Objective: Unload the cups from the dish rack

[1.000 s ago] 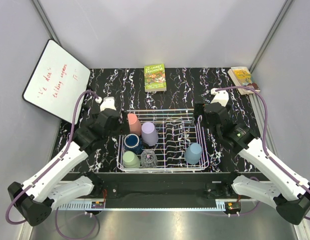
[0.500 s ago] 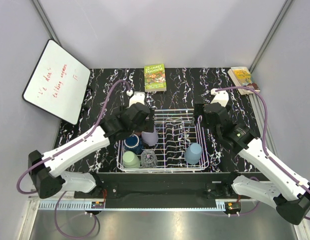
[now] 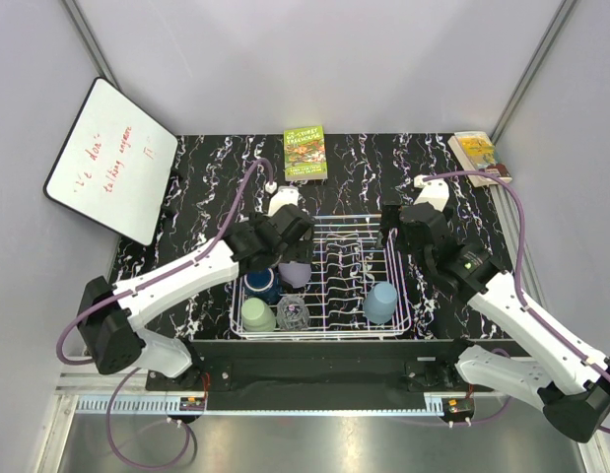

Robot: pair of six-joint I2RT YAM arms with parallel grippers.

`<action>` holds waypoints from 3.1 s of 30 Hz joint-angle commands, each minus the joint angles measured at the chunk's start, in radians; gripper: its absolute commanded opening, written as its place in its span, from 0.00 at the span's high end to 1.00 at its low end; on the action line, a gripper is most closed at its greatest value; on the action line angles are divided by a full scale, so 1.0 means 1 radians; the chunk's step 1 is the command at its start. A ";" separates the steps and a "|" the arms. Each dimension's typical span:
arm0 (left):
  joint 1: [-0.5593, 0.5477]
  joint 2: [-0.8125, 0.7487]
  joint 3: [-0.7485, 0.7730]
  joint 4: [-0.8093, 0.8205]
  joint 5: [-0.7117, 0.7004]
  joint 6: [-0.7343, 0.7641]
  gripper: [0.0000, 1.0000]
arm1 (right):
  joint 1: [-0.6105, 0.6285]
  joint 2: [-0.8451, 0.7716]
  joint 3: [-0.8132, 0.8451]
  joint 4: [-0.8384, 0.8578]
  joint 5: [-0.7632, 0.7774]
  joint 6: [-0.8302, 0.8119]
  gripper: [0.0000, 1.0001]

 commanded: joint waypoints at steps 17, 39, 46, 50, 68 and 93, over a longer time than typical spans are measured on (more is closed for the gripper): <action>-0.006 0.097 0.028 0.097 0.055 -0.006 0.07 | 0.004 0.016 -0.013 0.042 -0.003 0.019 0.00; -0.009 0.092 -0.012 0.106 0.085 0.008 1.00 | 0.005 -0.015 -0.035 0.043 0.004 0.033 0.00; -0.015 0.020 0.086 0.051 0.041 0.067 1.00 | 0.004 -0.039 -0.029 0.040 0.013 0.036 0.00; -0.013 -0.015 0.157 0.033 0.033 0.100 1.00 | 0.005 -0.053 -0.003 0.026 0.023 0.038 0.00; 0.055 -0.271 -0.039 0.443 0.280 0.084 1.00 | 0.004 -0.159 0.021 0.035 -0.013 0.070 0.00; 0.346 -0.311 -0.429 1.467 0.998 -0.357 1.00 | 0.005 -0.315 -0.096 0.408 -0.485 0.193 0.05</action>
